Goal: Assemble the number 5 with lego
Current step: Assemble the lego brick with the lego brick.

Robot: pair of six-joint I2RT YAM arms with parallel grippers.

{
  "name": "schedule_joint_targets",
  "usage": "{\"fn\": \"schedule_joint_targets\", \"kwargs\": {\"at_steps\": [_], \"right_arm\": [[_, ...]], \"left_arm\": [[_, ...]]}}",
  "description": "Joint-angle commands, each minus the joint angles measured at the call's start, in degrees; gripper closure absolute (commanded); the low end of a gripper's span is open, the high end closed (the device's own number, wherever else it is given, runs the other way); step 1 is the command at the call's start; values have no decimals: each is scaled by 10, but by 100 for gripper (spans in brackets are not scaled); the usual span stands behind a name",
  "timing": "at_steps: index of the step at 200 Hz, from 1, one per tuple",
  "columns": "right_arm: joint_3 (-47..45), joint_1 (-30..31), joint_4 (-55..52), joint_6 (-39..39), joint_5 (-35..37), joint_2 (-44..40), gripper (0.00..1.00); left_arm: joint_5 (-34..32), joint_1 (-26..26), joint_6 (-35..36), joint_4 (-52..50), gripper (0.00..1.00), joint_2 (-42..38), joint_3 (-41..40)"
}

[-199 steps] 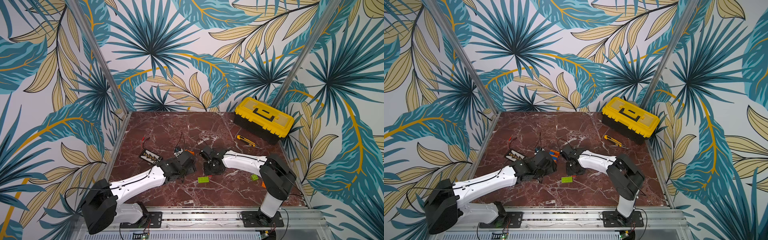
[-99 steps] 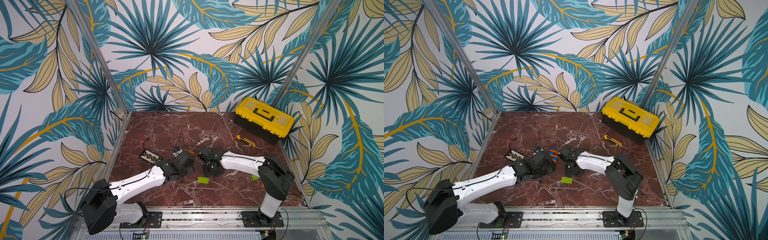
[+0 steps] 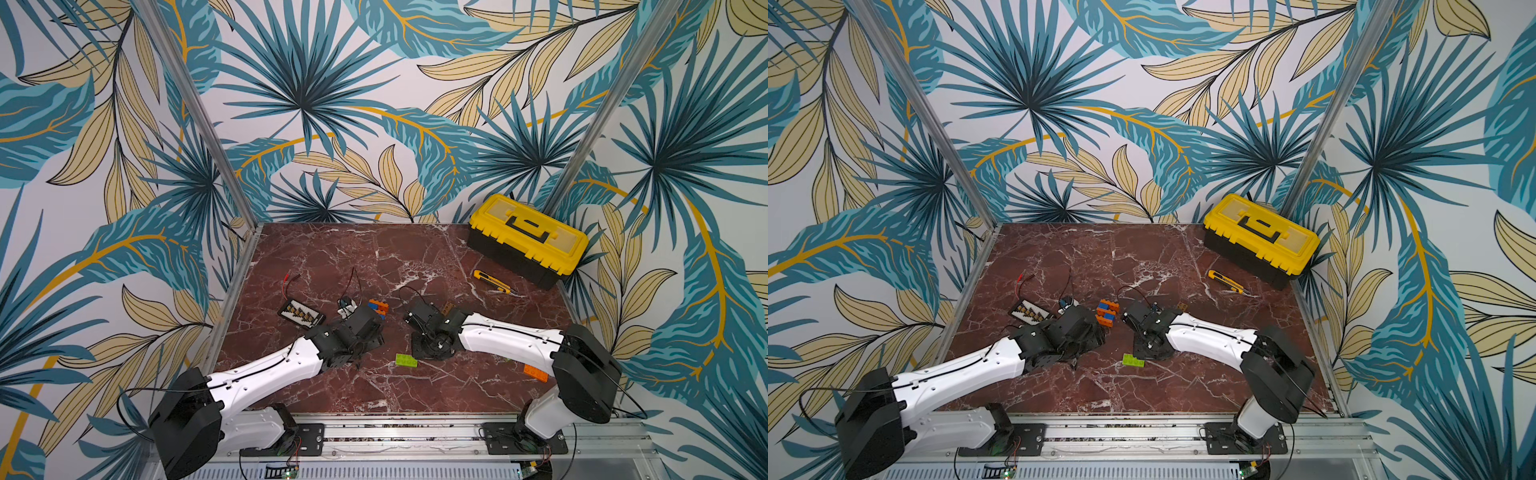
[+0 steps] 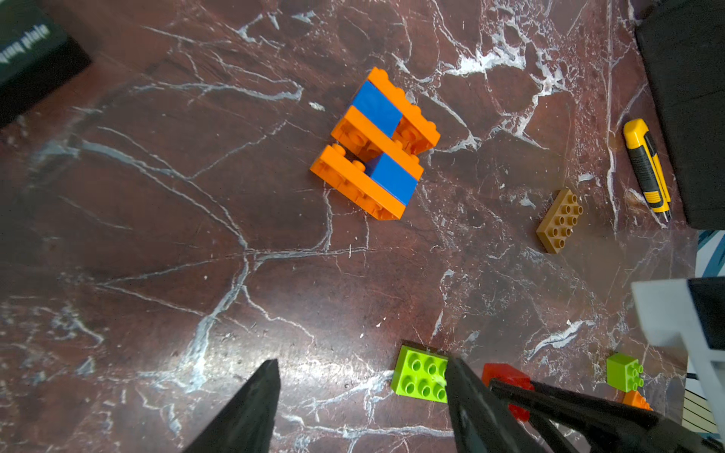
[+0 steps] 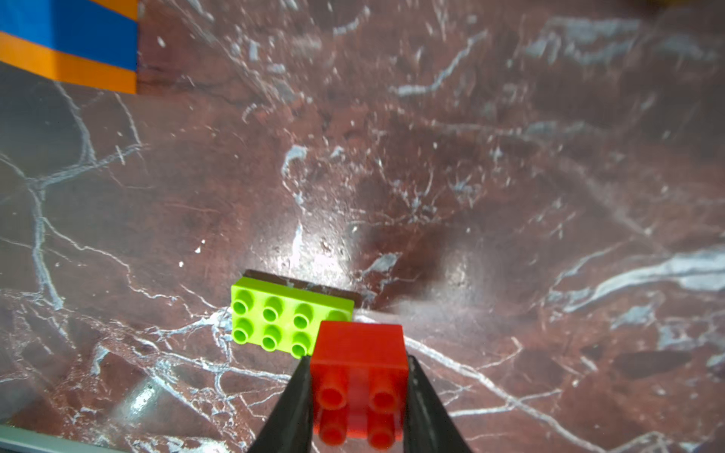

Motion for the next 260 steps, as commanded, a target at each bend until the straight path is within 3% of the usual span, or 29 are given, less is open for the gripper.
{"fn": "schedule_joint_targets", "kwargs": {"at_steps": [1,37,132,260], "right_arm": [[-12,8,16,52,18,7,72],[-24,16,44,98,19,10,72],[17,31,-3,104,21,32,72],[6,37,15,120,-2,89,72]], "left_arm": [[-15,4,-7,-8,30,-14,-17],[-20,4,-16,-6,30,-22,-27],[-24,6,-26,-11,30,-31,-36],[-26,7,-34,-6,30,-30,-44]]}}
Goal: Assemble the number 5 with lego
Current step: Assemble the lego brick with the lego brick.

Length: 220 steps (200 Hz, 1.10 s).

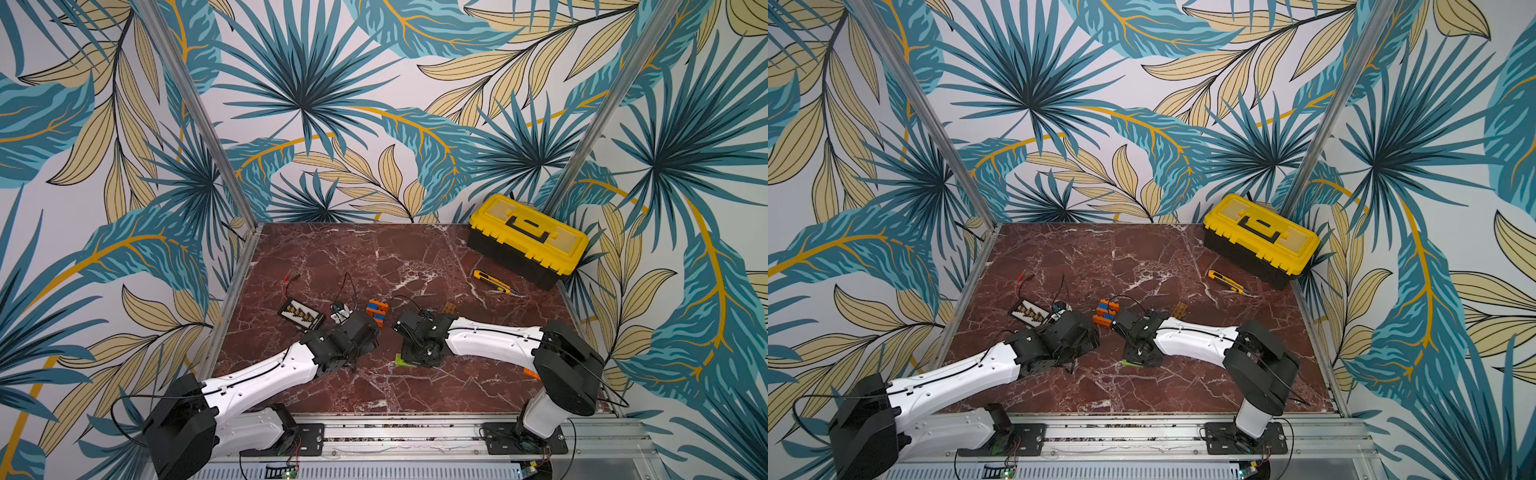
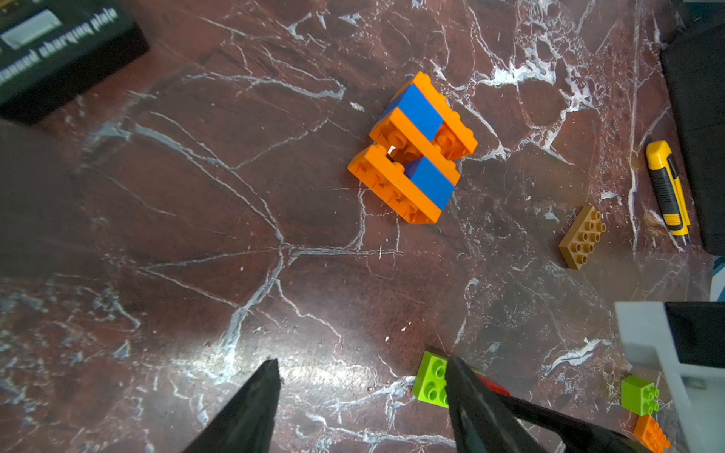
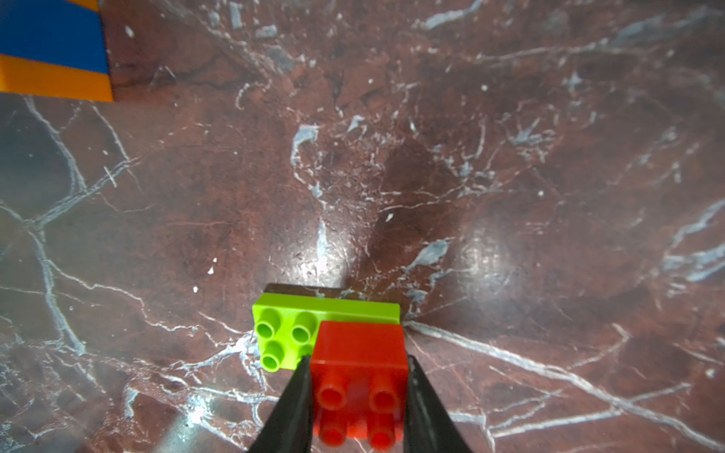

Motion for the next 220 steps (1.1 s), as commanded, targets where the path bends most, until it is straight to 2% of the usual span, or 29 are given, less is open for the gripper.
{"fn": "schedule_joint_targets", "kwargs": {"at_steps": [1,89,123,162,177,190,220], "right_arm": [[-8,3,-16,5,-5,38,72],[5,3,-71,-34,-2,137,77],[-2,3,-55,-46,-48,210,80],[-6,-8,-51,-52,-16,163,79],[7,-18,-69,-66,7,140,78],[14,-28,-70,-83,16,113,64],[26,-34,-71,-98,22,60,54]], "left_arm": [[-13,3,-7,-5,30,-7,-11],[-18,3,-13,-13,30,-9,-11],[-34,3,-31,-34,30,-16,-12],[-57,3,-57,-43,30,-48,-33],[-65,4,-65,-43,30,-62,-40],[-69,4,-66,-45,30,-72,-43],[-75,4,-64,-47,30,-85,-46]]}}
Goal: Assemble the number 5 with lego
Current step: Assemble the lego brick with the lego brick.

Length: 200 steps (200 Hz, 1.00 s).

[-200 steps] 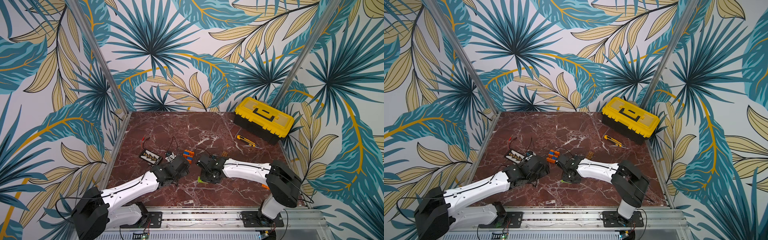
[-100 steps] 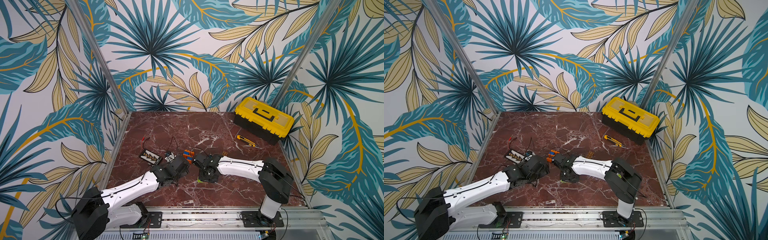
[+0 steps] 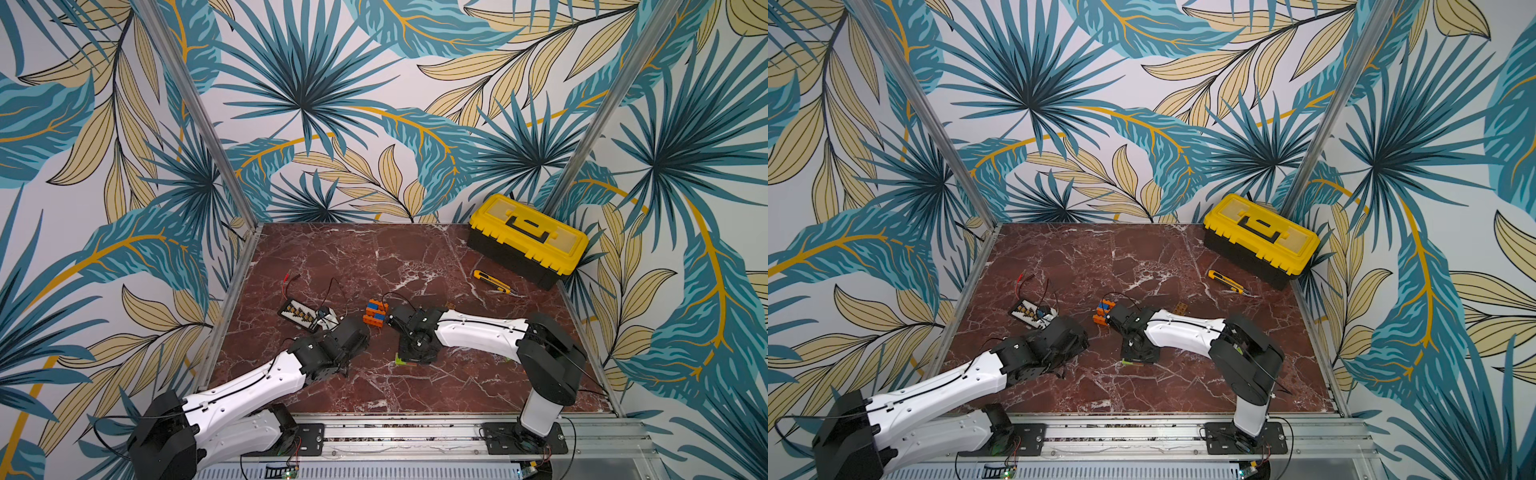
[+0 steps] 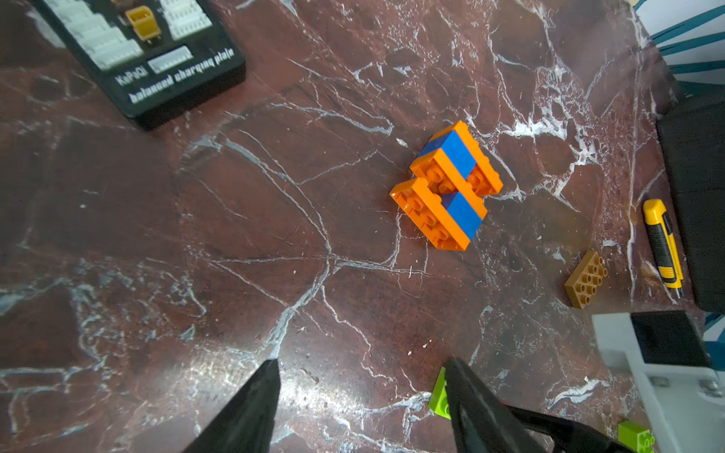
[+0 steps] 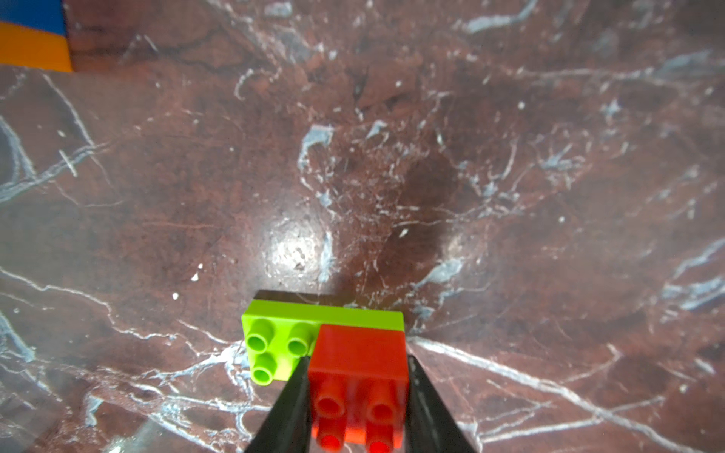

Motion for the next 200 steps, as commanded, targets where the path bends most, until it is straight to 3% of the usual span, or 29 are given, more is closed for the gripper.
{"fn": "schedule_joint_targets", "kwargs": {"at_steps": [1,177,191,200], "right_arm": [[-26,-14,-21,-28,30,8,54],[-11,-13,-17,-47,18,-27,50],[-8,-13,-17,-54,13,-21,64],[-5,-13,-18,-58,9,-17,66]], "left_arm": [[-20,2,-6,-13,30,-13,-14],[-2,2,15,16,30,16,-5],[0,3,17,19,30,20,-4],[2,3,17,21,30,22,-4]]}}
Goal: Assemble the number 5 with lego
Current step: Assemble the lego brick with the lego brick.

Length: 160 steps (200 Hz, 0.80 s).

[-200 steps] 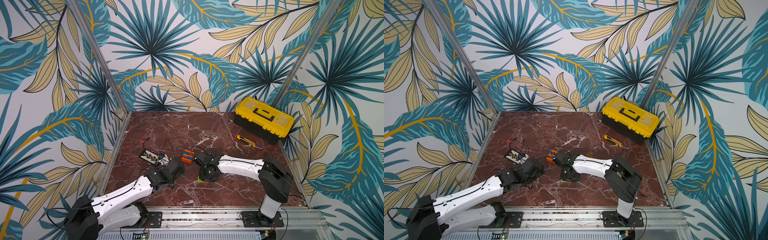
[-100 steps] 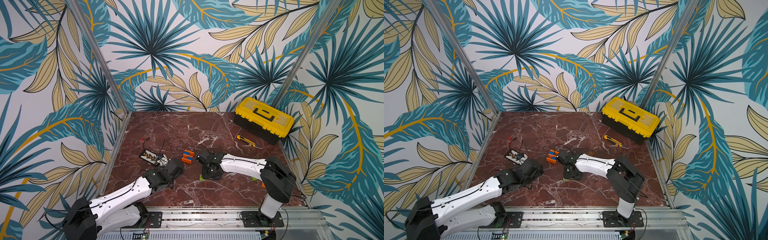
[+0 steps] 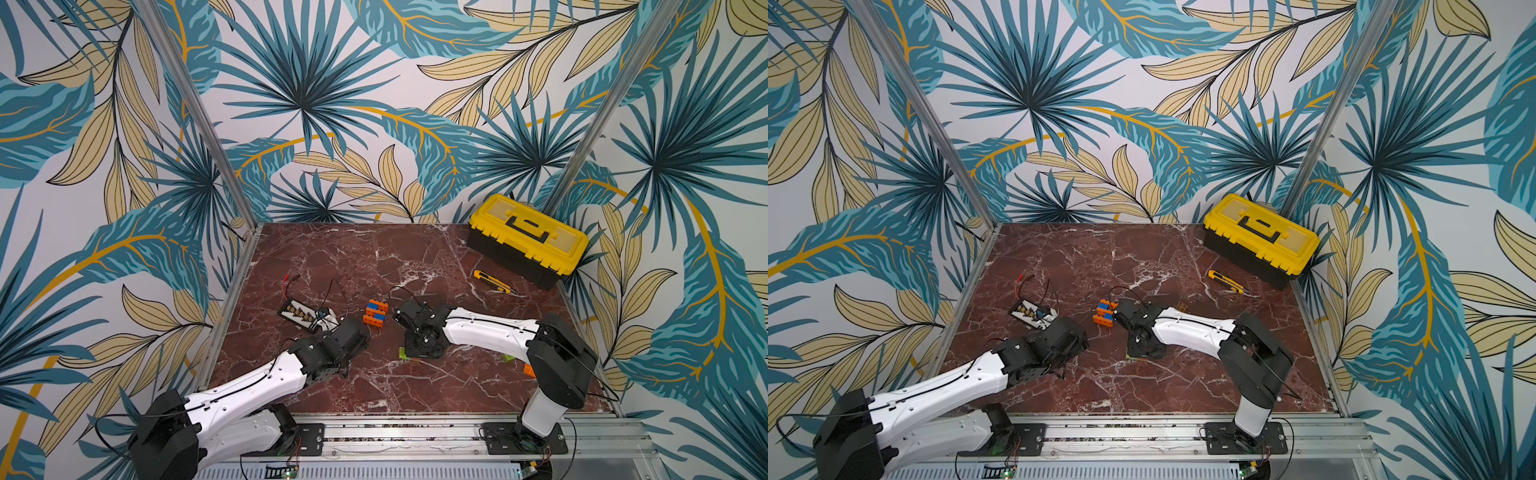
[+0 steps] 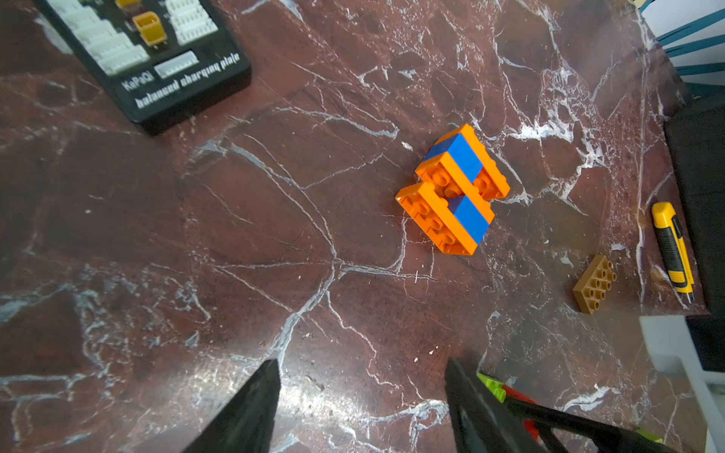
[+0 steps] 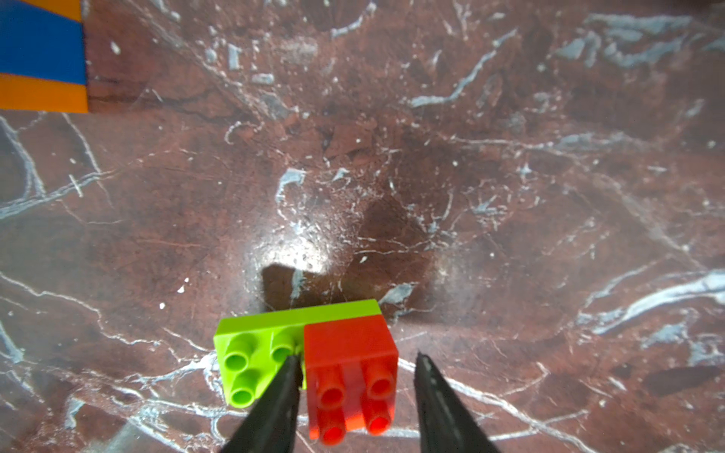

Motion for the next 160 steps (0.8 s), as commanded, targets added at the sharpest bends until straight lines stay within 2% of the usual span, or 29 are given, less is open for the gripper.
{"fn": "schedule_joint_targets", "kwargs": {"at_steps": [1,13,50,100,160], "right_arm": [[3,1,-11,-10,-5,10,65],[9,0,-15,-17,-12,16,58],[6,0,-9,-19,-16,8,57],[2,0,-18,-14,-11,17,64],[-14,1,-26,-11,-25,89,73]], "left_arm": [[5,3,8,10,30,6,1],[7,3,10,15,30,8,1],[27,3,27,37,33,20,3],[30,3,28,38,33,25,4],[29,3,23,33,33,25,3]]}}
